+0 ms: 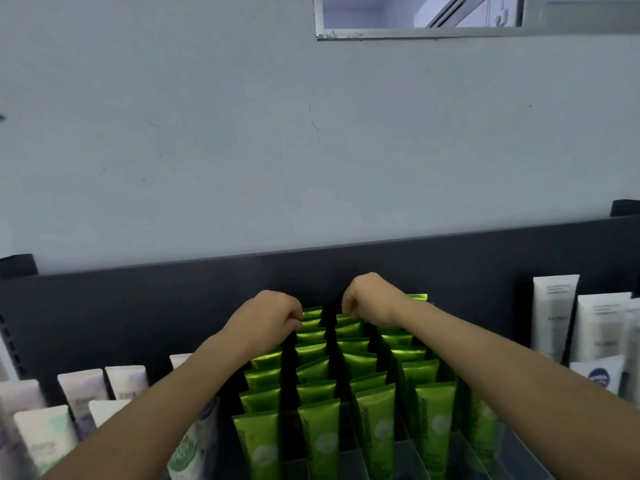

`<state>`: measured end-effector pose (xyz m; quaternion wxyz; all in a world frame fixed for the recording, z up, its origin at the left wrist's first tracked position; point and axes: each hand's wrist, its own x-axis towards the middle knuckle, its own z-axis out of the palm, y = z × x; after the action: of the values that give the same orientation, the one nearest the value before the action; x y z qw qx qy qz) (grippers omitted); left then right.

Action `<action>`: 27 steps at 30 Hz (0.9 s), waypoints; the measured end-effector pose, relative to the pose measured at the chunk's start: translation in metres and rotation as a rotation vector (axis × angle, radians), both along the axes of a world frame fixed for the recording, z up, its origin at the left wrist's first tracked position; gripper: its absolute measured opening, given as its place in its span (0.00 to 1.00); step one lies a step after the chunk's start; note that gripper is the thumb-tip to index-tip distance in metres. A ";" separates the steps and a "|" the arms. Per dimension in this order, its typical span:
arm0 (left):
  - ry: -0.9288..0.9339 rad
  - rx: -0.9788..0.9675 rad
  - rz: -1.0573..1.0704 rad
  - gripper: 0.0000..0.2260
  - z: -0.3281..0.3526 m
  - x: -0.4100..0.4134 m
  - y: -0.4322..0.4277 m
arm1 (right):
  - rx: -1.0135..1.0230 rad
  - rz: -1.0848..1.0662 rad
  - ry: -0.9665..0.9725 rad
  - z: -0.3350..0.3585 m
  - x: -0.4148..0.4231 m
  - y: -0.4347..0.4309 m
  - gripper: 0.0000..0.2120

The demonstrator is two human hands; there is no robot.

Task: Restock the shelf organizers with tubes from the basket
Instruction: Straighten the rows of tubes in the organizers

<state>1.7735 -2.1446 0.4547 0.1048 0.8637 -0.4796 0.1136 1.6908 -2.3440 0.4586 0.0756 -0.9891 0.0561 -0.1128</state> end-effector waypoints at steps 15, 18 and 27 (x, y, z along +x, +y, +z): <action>-0.014 -0.046 -0.009 0.07 0.002 0.007 -0.004 | -0.135 -0.071 0.089 0.000 0.019 -0.020 0.11; -0.015 -0.038 0.006 0.08 0.002 0.011 -0.003 | -0.088 -0.043 0.069 -0.005 0.023 -0.020 0.13; 0.006 -0.036 0.030 0.08 -0.002 0.019 -0.003 | 0.011 0.024 0.032 -0.003 0.026 -0.011 0.11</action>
<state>1.7922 -2.1480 0.4527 0.1203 0.8692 -0.4641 0.1212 1.7166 -2.3551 0.4555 0.0816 -0.9910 0.0460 -0.0956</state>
